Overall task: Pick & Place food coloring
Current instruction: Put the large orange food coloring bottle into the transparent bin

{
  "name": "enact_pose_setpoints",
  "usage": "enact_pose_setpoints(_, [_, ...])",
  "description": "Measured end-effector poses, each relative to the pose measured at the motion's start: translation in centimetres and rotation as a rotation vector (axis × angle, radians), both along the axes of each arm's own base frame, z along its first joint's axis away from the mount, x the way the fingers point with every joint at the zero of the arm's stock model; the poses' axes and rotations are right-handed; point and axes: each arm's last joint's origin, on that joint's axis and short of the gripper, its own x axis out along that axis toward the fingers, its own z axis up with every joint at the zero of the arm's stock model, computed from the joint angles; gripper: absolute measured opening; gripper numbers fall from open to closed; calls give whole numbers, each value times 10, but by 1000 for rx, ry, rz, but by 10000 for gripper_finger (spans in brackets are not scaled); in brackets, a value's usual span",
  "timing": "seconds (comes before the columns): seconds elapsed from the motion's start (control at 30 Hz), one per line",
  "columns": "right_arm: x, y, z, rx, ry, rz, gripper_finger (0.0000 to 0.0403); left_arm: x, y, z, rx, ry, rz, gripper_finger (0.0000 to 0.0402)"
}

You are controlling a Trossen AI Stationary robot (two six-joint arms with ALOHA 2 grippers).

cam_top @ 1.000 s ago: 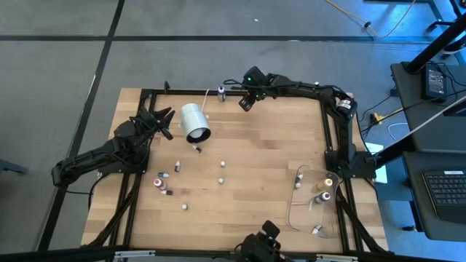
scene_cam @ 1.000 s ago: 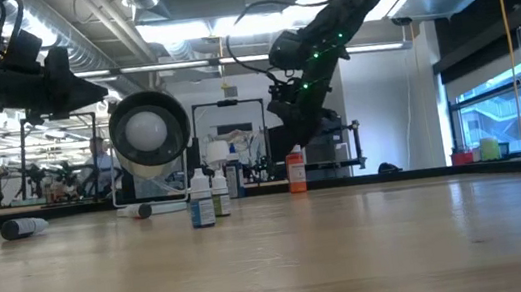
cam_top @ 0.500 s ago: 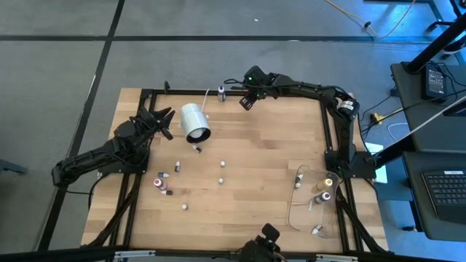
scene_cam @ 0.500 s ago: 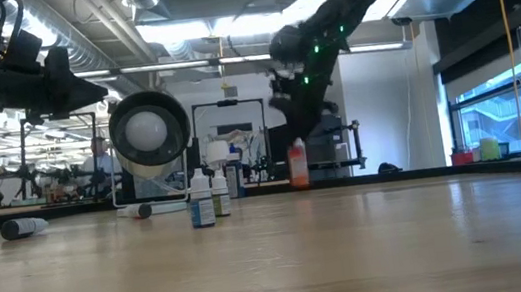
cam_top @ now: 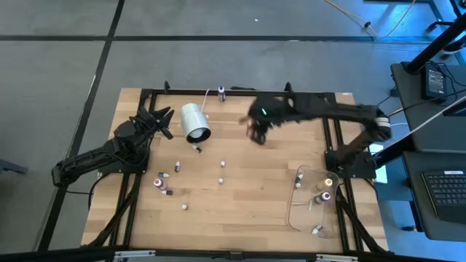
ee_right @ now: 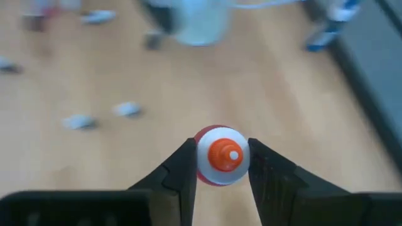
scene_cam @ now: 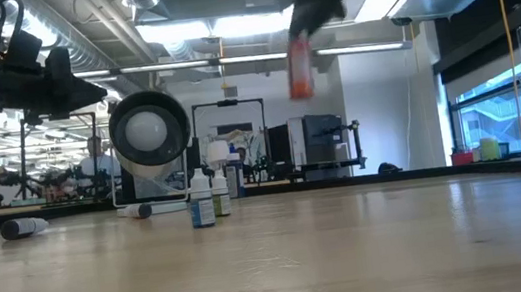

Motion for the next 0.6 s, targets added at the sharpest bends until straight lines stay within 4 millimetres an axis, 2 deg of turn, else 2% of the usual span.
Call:
enact_pose_setpoints(0.13, [-30,63,13,57,-67,14,121,0,0,0,0,0,0,104])
enact_pose_setpoints(0.27, [-68,113,10,104,-70,-41,121,0,0,0,0,0,0,104])
enact_pose_setpoints(0.47, [-119,167,-6,195,-60,-89,121,0,0,0,0,0,-1,104])
enact_pose_setpoints(0.6, [-147,189,-12,214,-54,-135,121,0,0,0,0,0,-1,104])
